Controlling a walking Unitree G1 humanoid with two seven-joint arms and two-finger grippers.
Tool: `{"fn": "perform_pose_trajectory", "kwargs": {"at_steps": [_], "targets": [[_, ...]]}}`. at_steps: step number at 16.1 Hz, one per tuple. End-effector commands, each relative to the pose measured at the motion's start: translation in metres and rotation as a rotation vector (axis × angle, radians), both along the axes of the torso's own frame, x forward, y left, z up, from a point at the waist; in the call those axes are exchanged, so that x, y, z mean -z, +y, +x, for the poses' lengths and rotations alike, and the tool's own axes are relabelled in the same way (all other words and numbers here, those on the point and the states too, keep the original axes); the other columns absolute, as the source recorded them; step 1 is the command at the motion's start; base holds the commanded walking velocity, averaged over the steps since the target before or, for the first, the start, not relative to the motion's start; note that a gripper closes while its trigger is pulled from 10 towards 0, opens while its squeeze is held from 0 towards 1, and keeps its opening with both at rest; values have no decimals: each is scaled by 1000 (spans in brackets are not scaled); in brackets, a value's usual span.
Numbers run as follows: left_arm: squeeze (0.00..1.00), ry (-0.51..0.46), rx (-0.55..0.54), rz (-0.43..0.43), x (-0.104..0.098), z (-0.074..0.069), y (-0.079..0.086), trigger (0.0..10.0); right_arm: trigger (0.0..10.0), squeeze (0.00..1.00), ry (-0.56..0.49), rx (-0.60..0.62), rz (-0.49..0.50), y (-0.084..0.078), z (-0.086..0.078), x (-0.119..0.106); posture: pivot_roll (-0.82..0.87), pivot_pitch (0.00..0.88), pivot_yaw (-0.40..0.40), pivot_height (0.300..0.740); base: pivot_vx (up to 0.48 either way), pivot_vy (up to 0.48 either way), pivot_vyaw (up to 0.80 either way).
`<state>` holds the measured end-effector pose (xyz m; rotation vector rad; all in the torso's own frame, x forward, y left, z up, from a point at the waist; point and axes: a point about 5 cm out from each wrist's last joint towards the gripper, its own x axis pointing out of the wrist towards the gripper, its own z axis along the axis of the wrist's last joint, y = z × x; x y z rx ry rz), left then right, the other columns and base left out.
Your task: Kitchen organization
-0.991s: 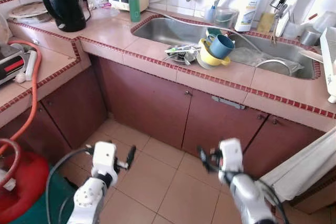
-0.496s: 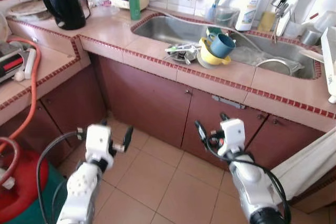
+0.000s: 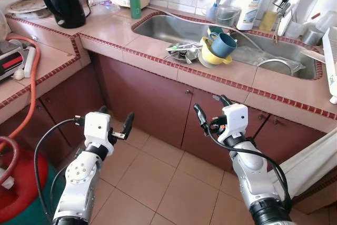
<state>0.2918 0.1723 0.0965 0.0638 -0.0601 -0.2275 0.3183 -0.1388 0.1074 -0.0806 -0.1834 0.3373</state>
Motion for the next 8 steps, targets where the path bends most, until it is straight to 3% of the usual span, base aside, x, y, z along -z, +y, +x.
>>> {"fn": "perform_pose_trajectory", "kwargs": {"at_steps": [1, 7, 8], "targets": [[0, -12, 15, -1, -5, 0, -4, 10000, 10000, 0, 0, -9, -2, 0, -1, -2, -68, 0, -17, 740, 0, 0, -719], [0, 8, 16, -22, -4, -1, -6, 10000, 10000, 0, 16, -11, -12, 0, -1, -2, -59, 0, -22, 740, 0, 0, -727], [0, 10, 15, -23, -4, -1, -5, 10000, 10000, 0, 18, -13, -13, 1, -1, -2, -58, 0, -22, 740, 0, 292, -725]]}}
